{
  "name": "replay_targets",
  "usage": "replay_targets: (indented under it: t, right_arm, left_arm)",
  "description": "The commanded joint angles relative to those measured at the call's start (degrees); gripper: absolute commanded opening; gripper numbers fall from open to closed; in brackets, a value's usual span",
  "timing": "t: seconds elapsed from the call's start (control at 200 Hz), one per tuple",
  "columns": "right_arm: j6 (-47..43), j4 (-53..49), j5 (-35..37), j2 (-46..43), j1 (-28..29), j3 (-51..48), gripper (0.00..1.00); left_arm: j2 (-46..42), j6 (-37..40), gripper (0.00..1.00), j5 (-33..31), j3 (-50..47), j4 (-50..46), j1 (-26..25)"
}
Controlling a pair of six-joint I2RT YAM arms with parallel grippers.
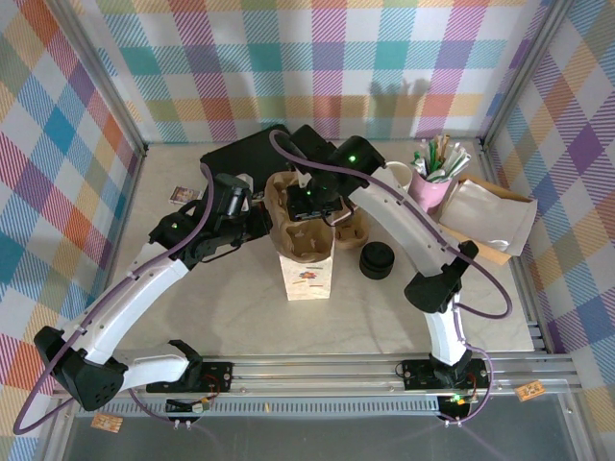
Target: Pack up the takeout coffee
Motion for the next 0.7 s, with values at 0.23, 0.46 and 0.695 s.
replay_targets:
  t: [0.23,0.46,0.695]
  right_arm:
    - [-0.4,-2.5,-4.8,-0.9,-2.9,5.6,0.21]
    - [0.5,-1.9,-13.8,-1.8,-6.7,6.5,0.21]
    - [0.2,-3.0,-20.7,-2.1,-8.8,6.7,0.21]
  left_arm:
    - [-1.9,2.2,0.00,0.0,-1.2,1.9,-0.1]
    - [-2.5,4.0,0.00,0.9,-1.1,2.6,-0.2]
    - [-2.0,5.1,0.00,1.9,-1.2,3.6,-0.2]
